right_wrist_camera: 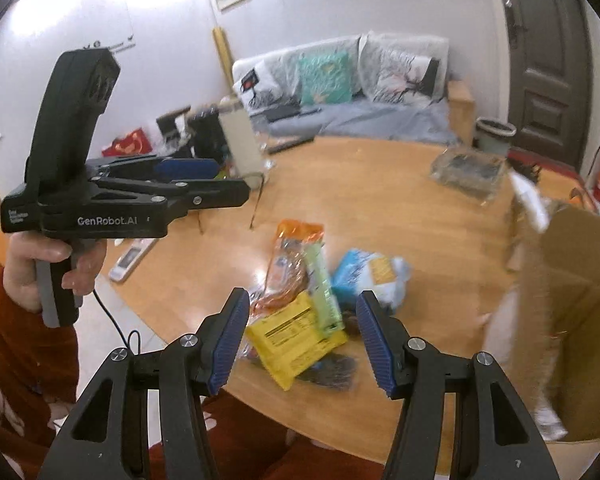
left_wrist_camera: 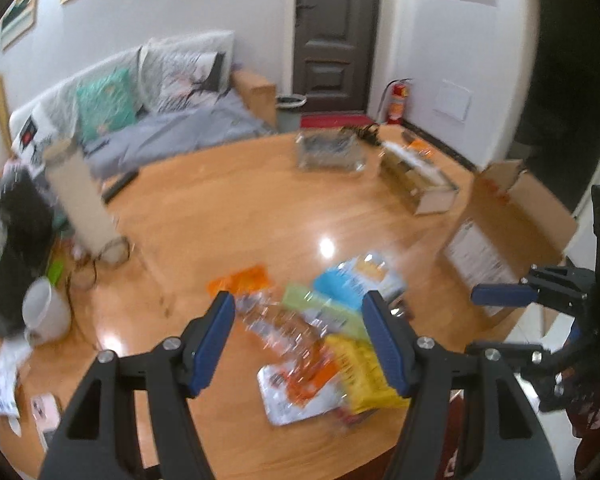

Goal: Organize snacks
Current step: 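Return both tools to the snack pile, then grasp the green stick pack with the right tool while the left tool grasps the yellow biscuit pack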

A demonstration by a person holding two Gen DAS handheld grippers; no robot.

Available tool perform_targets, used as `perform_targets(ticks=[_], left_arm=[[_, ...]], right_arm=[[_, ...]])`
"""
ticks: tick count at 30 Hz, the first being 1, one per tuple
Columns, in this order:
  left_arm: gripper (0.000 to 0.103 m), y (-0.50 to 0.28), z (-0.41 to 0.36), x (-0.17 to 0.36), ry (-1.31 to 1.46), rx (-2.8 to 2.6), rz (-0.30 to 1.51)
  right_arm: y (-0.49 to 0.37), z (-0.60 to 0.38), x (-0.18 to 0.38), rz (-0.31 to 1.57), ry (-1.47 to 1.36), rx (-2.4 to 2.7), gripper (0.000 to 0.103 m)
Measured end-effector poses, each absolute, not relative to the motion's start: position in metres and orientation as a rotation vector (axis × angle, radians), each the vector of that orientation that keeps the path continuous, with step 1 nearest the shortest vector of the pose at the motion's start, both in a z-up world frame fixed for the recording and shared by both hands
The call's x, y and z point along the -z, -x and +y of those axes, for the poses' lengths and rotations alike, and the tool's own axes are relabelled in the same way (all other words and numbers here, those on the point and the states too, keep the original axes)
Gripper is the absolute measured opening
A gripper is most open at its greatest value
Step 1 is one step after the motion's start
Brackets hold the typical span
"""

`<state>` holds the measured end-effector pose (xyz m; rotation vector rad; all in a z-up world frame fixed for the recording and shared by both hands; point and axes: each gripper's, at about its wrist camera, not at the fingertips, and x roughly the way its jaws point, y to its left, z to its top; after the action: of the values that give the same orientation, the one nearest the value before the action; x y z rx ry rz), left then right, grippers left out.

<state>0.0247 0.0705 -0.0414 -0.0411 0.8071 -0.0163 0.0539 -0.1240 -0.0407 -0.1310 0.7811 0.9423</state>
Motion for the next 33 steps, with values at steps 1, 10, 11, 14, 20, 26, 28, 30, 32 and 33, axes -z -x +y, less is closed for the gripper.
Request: perform_targets(ticks=[1, 10, 11, 14, 20, 26, 28, 30, 32, 33], left_arm=[[0.063, -0.024, 0.075, 0.051, 0.049, 0.009, 0.818], [0.063, -0.012, 0.086, 0.115, 0.177, 0.076, 0.893], [0.063, -0.012, 0.081, 0.121, 0.185, 0.102, 0.905], [0.063, -0.015, 0.060, 0.127, 0.170, 0.156, 0.921], [0.063, -0.019, 0.045, 0.133, 0.163, 0.165, 0.930], [0.063, -0.013, 0.040, 0.125, 0.142, 0.186, 0.916], [0.063, -0.011, 0.032, 0.123, 0.125, 0.211, 0.918], [0.063, -0.012, 0.020, 0.123, 0.096, 0.227, 0.920], [0.063, -0.015, 0.007, 0.127, 0.057, 0.225, 0.930], [0.063, -0.017, 0.000, 0.129, 0.040, 0.221, 0.938]], right_arm=[[-0.057, -0.118, 0.048, 0.797, 0.133, -0.944, 0.052], [-0.086, -0.100, 0.119, 0.944, 0.087, -0.926, 0.052], [-0.090, -0.100, 0.126, 0.960, 0.074, -0.920, 0.052], [-0.098, -0.098, 0.137, 0.964, 0.060, -0.907, 0.052], [-0.116, -0.083, 0.152, 0.992, 0.065, -0.951, 0.009], [-0.088, -0.106, 0.136, 0.910, 0.101, -0.901, 0.007], [-0.073, -0.122, 0.129, 0.878, 0.127, -0.857, 0.007], [-0.063, -0.132, 0.127, 0.872, 0.147, -0.818, 0.007], [-0.055, -0.141, 0.131, 0.879, 0.173, -0.772, 0.008], [-0.053, -0.145, 0.134, 0.887, 0.183, -0.753, 0.007]])
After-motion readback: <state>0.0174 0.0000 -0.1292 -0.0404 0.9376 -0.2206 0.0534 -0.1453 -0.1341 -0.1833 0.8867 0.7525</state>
